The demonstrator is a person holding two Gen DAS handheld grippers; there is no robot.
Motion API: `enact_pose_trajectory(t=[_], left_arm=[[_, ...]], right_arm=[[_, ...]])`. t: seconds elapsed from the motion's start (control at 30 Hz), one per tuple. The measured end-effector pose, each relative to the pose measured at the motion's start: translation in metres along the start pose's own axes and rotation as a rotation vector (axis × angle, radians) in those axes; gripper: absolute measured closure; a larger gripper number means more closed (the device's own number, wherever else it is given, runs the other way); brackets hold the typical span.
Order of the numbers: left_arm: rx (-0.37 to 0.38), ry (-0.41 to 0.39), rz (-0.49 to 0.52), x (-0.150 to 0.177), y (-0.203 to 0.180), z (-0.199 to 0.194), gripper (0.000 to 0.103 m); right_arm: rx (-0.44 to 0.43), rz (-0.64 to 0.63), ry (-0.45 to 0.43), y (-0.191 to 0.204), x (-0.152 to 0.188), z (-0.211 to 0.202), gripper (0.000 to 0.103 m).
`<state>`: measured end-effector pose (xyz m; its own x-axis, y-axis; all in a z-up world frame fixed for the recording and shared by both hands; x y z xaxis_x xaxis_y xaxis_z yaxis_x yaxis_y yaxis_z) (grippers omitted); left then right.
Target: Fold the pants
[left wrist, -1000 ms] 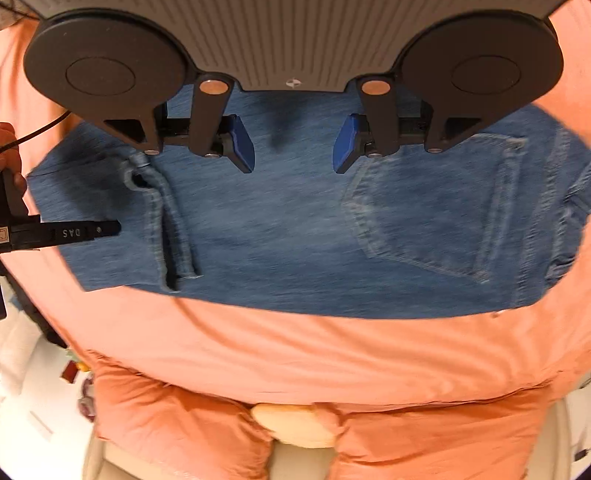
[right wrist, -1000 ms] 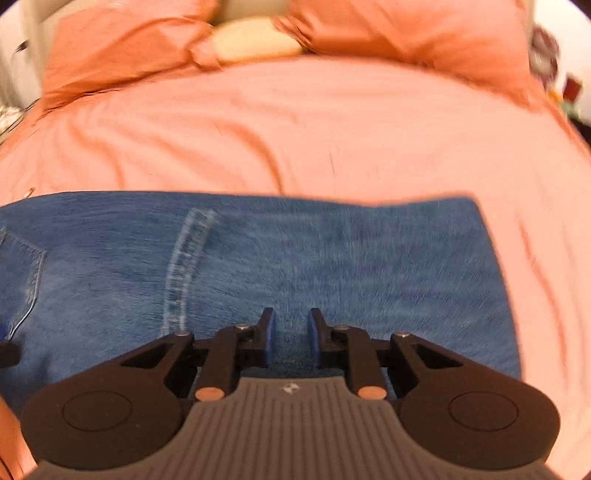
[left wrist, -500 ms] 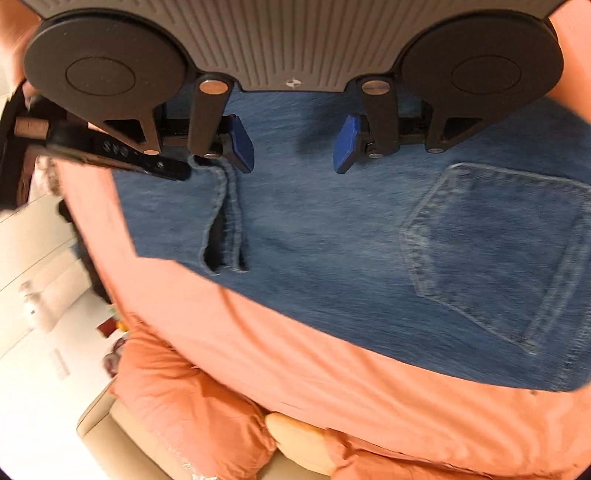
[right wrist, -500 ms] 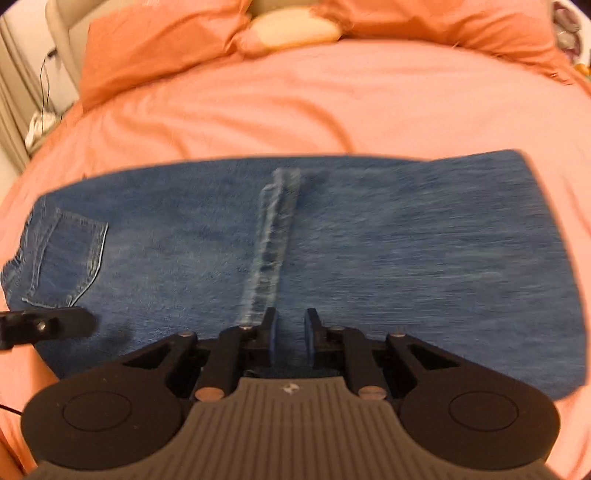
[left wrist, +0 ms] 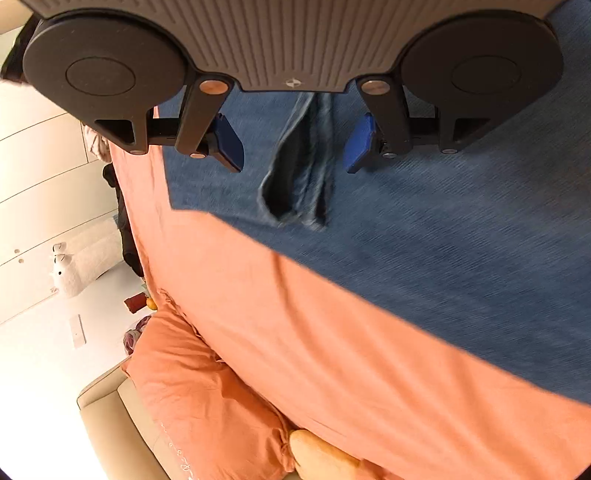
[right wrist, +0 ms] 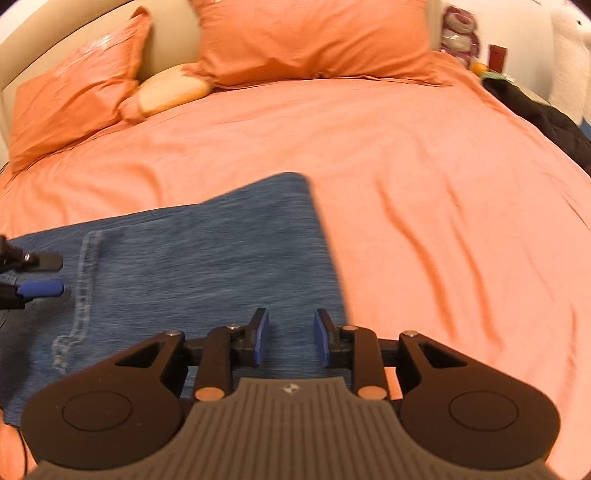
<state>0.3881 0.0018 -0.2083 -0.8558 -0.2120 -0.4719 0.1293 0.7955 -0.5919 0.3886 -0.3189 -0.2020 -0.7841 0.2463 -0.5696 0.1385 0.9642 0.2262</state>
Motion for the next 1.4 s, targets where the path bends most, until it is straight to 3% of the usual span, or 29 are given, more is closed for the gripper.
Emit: enact_pose_trajectory(t=[0.17,0.2,0.23,0.27,0.33,0.4,0.47,0.6,0.8,0.9,1.0,1.07,1.17,1.4], left_arm=[[-0.079,0.048,0.064,-0.004,-0.005,0.034,0.029],[-0.09,0.04,0.092,-0.003,-0.007,0.035,0.036],[-0.111,0.035,0.114,-0.004,-0.009,0.035,0.07],[-0.142,0.033,0.134,-0.005,-0.011,0.033,0.085],[-0.139,0.005,0.195,-0.007,-0.022,0.023,0.093],[-0.127,-0.037,0.273,-0.01,-0.04,0.005,0.094],[-0.163,-0.062,0.351,-0.013,-0.051,-0.009,0.094],[-0.275,0.008,0.41,-0.013,-0.039,0.01,0.094],[-0.32,0.081,0.421,-0.002,-0.021,0.041,0.092],[-0.328,0.098,0.432,-0.004,-0.022,0.04,0.082],[-0.334,0.107,0.439,-0.012,-0.028,0.03,0.069],[-0.339,0.081,0.47,-0.015,-0.034,0.019,0.065],[-0.309,0.048,0.494,-0.021,-0.047,0.011,0.065],[-0.307,0.034,0.491,-0.03,-0.043,0.038,0.074]], right_arm=[[0.015,-0.02,-0.019,-0.022,-0.006,0.008,0.076],[0.014,-0.022,-0.019,-0.028,-0.007,0.008,0.076],[0.01,-0.022,-0.014,-0.031,-0.009,0.009,0.077],[0.005,-0.02,-0.01,-0.036,-0.009,0.008,0.081],[-0.014,-0.007,0.001,-0.043,-0.009,0.005,0.093],[-0.051,0.003,0.005,-0.046,-0.01,0.001,0.094],[-0.086,-0.006,0.006,-0.042,-0.008,-0.004,0.094],[-0.138,-0.016,0.049,-0.031,0.004,0.003,0.094],[-0.064,-0.072,0.093,-0.033,0.029,0.036,0.1],[-0.039,-0.117,0.104,-0.028,0.029,0.035,0.1],[-0.029,-0.131,0.141,-0.022,0.015,0.03,0.099],[-0.046,-0.162,0.104,-0.015,-0.002,0.024,0.099],[-0.029,-0.178,0.048,-0.004,-0.033,0.034,0.098],[-0.069,-0.021,0.028,0.021,-0.102,0.097,0.097]])
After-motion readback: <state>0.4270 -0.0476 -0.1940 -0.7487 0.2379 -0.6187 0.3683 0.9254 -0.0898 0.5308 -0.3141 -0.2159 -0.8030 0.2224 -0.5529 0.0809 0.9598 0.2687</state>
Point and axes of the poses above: each gripper's, at about its wrist camera, not at the fingertips, and z roughly the way its jaws point, y to its left, x to its underside, the point moved 5 cm from there along z, roughly the way its jaws point, and after that the axes turned 11 degrees about z, right-handed, at the moved point
